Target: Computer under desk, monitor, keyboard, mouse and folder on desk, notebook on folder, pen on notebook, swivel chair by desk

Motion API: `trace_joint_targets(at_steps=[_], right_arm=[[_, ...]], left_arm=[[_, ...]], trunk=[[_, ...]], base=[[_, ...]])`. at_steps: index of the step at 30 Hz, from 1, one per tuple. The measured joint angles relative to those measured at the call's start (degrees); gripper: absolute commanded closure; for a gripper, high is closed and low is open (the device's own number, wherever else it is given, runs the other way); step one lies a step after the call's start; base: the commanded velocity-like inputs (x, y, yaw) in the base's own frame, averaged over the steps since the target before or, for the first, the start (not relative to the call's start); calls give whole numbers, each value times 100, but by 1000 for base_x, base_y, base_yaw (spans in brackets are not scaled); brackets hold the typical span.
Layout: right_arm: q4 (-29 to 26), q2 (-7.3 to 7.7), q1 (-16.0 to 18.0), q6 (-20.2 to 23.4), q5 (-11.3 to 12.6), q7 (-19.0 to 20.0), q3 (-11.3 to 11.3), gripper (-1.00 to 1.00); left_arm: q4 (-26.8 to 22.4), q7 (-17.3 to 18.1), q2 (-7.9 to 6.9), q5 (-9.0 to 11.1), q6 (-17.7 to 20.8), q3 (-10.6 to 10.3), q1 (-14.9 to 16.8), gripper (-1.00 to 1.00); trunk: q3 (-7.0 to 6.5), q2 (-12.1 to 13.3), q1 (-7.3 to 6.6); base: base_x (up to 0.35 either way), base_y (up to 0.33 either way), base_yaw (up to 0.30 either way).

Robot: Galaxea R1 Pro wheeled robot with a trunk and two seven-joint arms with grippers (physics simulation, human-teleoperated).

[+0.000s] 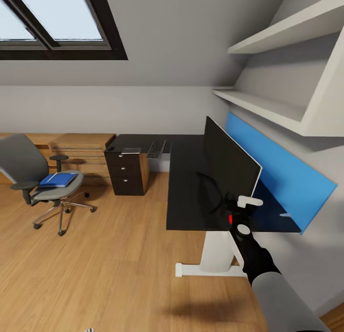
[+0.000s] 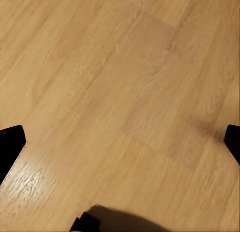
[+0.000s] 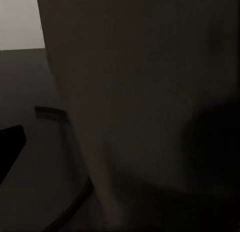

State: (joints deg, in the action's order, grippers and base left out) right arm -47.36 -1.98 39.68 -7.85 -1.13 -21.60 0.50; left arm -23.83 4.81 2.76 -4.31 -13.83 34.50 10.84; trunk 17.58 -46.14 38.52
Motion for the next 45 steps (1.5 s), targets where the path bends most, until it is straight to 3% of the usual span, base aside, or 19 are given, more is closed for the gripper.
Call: trace_joint_targets(at_steps=[45], right_arm=[[7,-1,2,1,2,-6,-1,-100]], left_arm=[[2,1,0,1,-1,7,1,-100]], trunk=[[0,0,0]], base=[[-28,45,0]])
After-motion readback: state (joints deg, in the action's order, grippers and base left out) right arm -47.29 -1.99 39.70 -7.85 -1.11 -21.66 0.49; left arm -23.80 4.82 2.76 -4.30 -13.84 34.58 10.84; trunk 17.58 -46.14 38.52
